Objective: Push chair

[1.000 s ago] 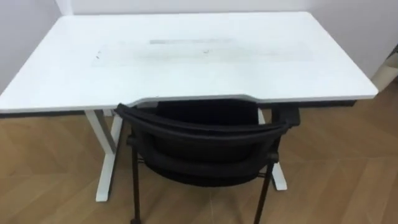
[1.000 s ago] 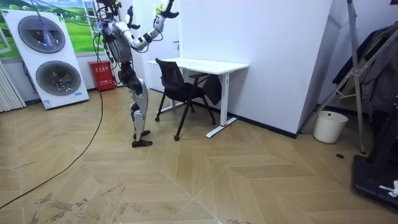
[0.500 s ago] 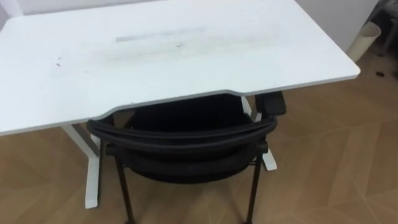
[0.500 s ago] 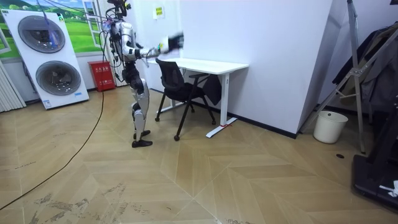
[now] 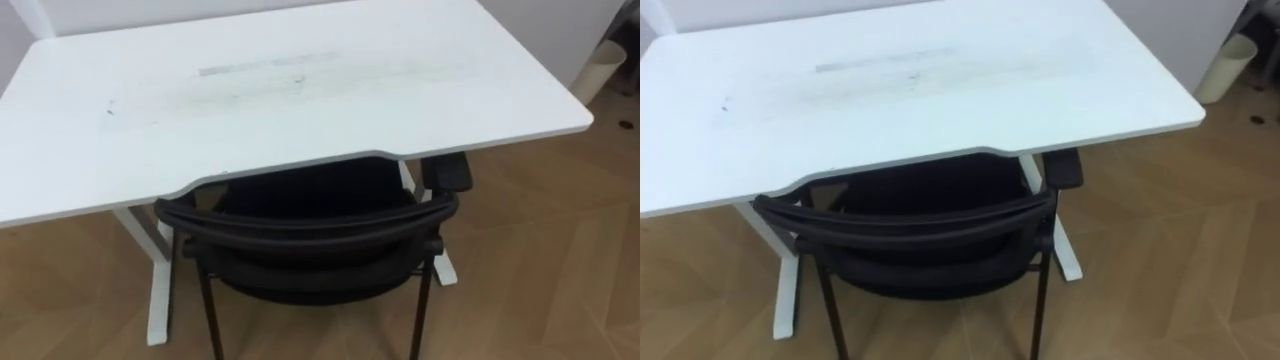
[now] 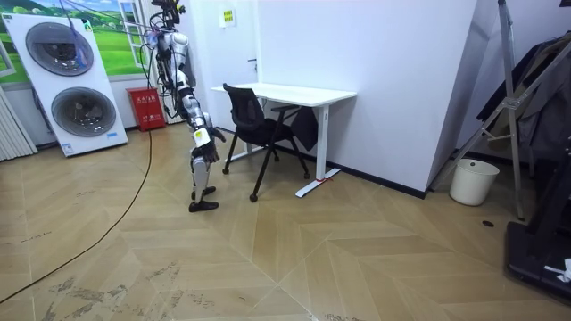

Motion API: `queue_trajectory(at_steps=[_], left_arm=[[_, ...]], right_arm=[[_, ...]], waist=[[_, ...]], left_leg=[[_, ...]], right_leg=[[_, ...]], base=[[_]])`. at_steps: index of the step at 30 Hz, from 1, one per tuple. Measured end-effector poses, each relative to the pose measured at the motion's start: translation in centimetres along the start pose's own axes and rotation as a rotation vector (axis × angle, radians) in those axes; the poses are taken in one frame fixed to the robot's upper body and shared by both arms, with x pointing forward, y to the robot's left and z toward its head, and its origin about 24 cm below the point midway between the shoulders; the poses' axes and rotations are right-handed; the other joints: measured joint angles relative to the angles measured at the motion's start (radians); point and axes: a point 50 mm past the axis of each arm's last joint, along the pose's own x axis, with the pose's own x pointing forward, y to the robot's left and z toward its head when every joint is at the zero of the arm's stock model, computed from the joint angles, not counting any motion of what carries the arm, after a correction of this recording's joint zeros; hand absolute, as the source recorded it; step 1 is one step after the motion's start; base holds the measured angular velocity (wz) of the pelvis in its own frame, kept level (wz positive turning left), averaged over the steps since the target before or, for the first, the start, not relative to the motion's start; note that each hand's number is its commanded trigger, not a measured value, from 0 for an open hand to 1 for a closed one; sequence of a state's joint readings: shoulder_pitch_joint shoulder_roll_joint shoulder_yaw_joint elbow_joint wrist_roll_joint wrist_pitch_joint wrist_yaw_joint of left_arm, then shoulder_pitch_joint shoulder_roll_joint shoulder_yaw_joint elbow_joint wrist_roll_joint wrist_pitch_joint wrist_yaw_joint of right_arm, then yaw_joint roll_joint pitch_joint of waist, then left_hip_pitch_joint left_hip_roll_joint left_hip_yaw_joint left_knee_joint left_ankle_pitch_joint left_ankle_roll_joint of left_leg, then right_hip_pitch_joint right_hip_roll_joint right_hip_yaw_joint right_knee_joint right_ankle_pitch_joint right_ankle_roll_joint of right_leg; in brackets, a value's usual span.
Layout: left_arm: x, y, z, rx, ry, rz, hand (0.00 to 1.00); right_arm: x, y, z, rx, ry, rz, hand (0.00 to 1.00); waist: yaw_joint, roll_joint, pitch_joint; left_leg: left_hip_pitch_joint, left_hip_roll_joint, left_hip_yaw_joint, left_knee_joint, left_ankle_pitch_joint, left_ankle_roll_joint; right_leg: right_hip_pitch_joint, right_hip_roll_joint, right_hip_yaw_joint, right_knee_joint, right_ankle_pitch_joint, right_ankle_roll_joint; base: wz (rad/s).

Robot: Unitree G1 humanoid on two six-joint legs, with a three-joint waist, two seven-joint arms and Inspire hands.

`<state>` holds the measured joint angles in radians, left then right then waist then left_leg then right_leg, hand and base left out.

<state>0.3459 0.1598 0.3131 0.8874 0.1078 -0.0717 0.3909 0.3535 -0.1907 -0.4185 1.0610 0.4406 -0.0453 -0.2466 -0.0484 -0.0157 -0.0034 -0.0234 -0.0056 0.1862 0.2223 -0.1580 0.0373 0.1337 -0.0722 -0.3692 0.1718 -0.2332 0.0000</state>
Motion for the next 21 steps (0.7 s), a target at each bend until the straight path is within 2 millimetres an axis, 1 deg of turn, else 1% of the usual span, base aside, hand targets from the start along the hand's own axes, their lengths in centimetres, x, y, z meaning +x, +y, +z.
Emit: queue_trajectory(at_steps=[2, 4, 6, 8, 9, 11, 15, 17, 20, 21], left_arm=[[-0.4, -1.1, -1.6, 0.053, 0.074, -0.102, 0.00], [-0.6, -1.7, -2.2, 0.076, 0.123, -0.153, 0.00], [-0.7, -2.4, -2.4, 0.087, 0.148, -0.188, 0.00], [-0.9, -3.4, -2.0, 0.117, 0.140, -0.246, 0.00], [-1.0, -3.8, -1.8, 0.120, 0.137, -0.261, 0.00], [-1.1, -4.9, -1.2, 0.143, 0.130, -0.315, 0.00], [-1.2, -5.8, -0.2, 0.147, 0.106, -0.366, 0.00], [-1.3, -6.6, 0.4, 0.146, 0.091, -0.398, 0.00], [-1.7, -7.7, 1.0, 0.141, 0.076, -0.448, 0.00], [-1.7, -7.7, 1.2, 0.145, 0.070, -0.453, 0.00]], right_arm=[[-0.2, 0.6, -2.2, -0.074, 0.101, 0.064, 0.00], [-0.4, 1.0, -3.1, -0.084, 0.156, 0.101, 0.00], [-0.5, 1.9, -3.4, -0.101, 0.182, 0.145, 0.00], [-0.8, 3.3, -3.6, -0.123, 0.190, 0.218, 0.00], [-0.9, 3.7, -3.7, -0.123, 0.192, 0.235, 0.00], [-1.2, 5.2, -3.5, -0.132, 0.191, 0.307, 0.00], [-1.7, 6.9, -3.5, -0.134, 0.199, 0.381, 0.00], [-1.9, 7.7, -3.4, -0.168, 0.196, 0.426, 0.00], [-2.2, 8.8, -3.0, -0.189, 0.185, 0.481, 0.00], [-2.2, 9.1, -2.8, -0.191, 0.182, 0.493, 0.00]], waist=[[-0.008, -0.005, -0.0005], [-0.017, -0.005, -0.0002], [-0.024, -0.004, 0.0003], [-0.029, 0.000, -0.0003], [-0.029, 0.001, 0.0001], [-0.028, 0.008, 0.0007], [-0.030, 0.011, -0.0002], [-0.029, 0.009, -0.0011], [-0.028, 0.009, -0.0003], [-0.027, 0.008, -0.0002]], left_leg=[[0.007, -0.003, 0.000, -0.003, -0.001, 0.001], [0.010, -0.004, 0.000, -0.005, -0.002, 0.001], [0.010, -0.006, 0.001, -0.008, -0.002, 0.001], [0.012, -0.006, 0.002, -0.006, -0.002, 0.001], [0.013, -0.006, 0.003, -0.004, -0.002, 0.001], [0.015, -0.006, 0.007, -0.007, -0.002, 0.001], [0.018, -0.007, 0.015, -0.016, -0.002, 0.001], [0.019, -0.007, 0.019, -0.020, -0.002, 0.000], [0.019, -0.008, 0.025, -0.022, -0.002, 0.000], [0.019, -0.008, 0.026, -0.023, -0.002, 0.000]], right_leg=[[0.006, -0.001, 0.001, -0.002, 0.000, 0.002], [0.008, -0.002, 0.001, -0.004, -0.001, 0.003], [0.007, -0.003, 0.001, -0.005, -0.001, 0.003], [0.007, -0.003, 0.001, -0.006, -0.001, 0.003], [0.006, -0.003, 0.002, -0.006, -0.001, 0.003], [0.001, -0.003, 0.008, -0.004, -0.002, 0.004], [0.000, -0.003, 0.014, -0.004, -0.002, 0.005], [-0.003, -0.001, 0.020, -0.004, -0.002, 0.004], [-0.008, 0.000, 0.031, -0.003, -0.002, 0.005], [-0.009, 0.000, 0.034, -0.003, -0.002, 0.005]], base=[[0.00], [0.00], [0.00], [0.00], [0.00], [-0.06], [-0.05], [-0.07], [-0.09], [-0.11]])
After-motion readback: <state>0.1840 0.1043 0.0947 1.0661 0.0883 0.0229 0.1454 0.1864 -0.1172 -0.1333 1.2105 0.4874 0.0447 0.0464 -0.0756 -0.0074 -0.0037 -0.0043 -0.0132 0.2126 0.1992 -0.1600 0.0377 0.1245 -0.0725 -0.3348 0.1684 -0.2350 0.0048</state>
